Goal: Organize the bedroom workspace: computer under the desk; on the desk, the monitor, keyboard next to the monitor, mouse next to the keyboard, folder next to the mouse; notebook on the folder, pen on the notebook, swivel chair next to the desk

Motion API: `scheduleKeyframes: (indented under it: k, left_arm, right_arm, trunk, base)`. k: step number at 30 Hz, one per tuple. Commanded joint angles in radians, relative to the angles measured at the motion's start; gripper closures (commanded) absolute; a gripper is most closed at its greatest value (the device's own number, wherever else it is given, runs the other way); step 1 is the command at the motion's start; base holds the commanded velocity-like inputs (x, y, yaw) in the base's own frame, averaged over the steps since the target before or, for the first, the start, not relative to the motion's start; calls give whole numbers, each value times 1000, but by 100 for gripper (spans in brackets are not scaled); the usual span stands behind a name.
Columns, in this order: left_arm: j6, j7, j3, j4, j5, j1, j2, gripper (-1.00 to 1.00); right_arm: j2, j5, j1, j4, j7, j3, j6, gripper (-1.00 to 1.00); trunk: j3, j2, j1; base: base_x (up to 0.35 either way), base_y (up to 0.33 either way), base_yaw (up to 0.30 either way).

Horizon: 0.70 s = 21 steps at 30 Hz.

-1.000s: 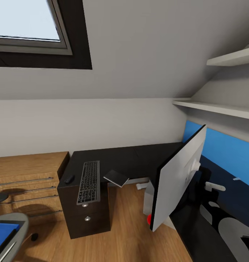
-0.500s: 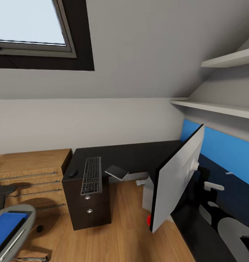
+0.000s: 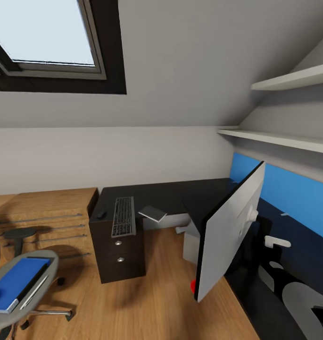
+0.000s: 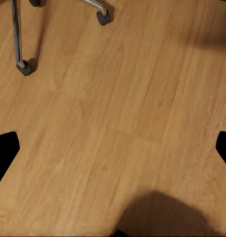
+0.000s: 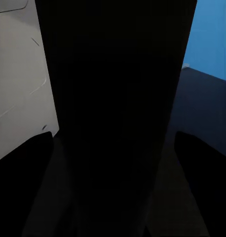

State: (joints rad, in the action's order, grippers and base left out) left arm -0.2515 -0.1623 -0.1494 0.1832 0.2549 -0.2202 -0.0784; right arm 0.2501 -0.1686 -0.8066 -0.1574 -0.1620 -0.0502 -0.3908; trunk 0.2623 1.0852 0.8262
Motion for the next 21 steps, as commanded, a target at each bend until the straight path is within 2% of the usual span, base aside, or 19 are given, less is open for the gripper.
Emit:
scheduleKeyframes:
  k: [1,11,21]
  left_arm:
    - [-3,0,-1,-1,4,-1,0,-100]
    - [-3,0,-1,0,3,-1,0,-100]
    - [-3,0,-1,0,4,-1,0,-100]
  right_arm:
    - [0,-17,0,4,2,0,18,100]
    - [0,-17,0,4,2,0,18,100]
    - [0,-19,0,4,2,0,18,100]
  trunk:
    - [2,1,-1]
    - [2,1,-1]
    - [2,1,-1]
  base:
    - [-335,0,0]
    - [-335,-9,4]
    - [-333,-106,88]
